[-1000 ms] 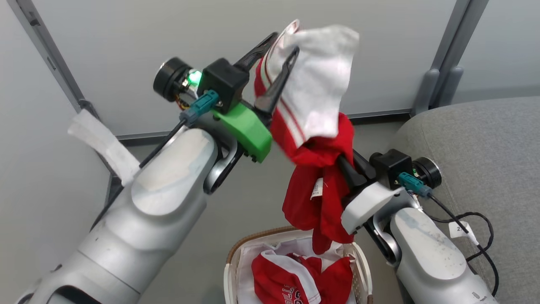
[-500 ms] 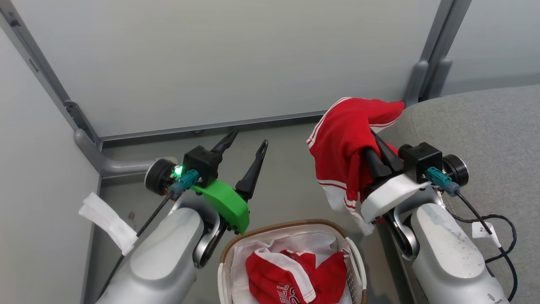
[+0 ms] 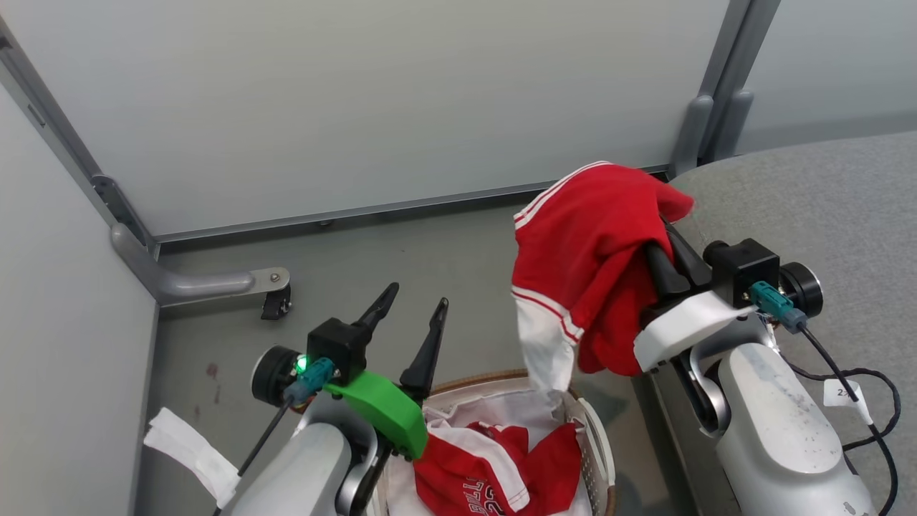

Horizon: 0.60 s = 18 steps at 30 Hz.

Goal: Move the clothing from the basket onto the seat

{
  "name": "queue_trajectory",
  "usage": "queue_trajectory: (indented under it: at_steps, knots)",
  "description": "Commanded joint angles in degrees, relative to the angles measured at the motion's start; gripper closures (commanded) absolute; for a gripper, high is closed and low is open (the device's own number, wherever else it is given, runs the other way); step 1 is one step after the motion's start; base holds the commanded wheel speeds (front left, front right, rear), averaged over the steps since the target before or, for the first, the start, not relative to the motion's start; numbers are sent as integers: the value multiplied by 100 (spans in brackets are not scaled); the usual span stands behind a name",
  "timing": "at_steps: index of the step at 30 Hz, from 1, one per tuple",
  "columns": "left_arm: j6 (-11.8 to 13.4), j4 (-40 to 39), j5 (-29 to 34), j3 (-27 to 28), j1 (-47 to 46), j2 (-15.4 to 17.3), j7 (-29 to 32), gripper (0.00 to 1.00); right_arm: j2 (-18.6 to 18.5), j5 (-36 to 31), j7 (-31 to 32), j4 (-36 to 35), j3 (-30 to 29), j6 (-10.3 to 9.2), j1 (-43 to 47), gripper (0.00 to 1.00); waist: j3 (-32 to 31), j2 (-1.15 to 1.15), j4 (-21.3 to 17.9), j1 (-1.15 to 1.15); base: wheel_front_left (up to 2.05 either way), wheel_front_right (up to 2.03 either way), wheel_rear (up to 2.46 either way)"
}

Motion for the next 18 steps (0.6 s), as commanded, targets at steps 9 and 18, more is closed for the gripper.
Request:
queue_trajectory:
  at_steps: [9,18]
  knots:
    - [-117,-225,289,232,502,-230,-3,0,-28,-384,-28,-398,-598,-4,446,100,65,0,-610,0,0,0,0]
    - [-187,-293,426,310,557,-374,-4,0,-24,-694,-28,-616,-951,-4,591,100,267,0,-1549,0,0,0,0]
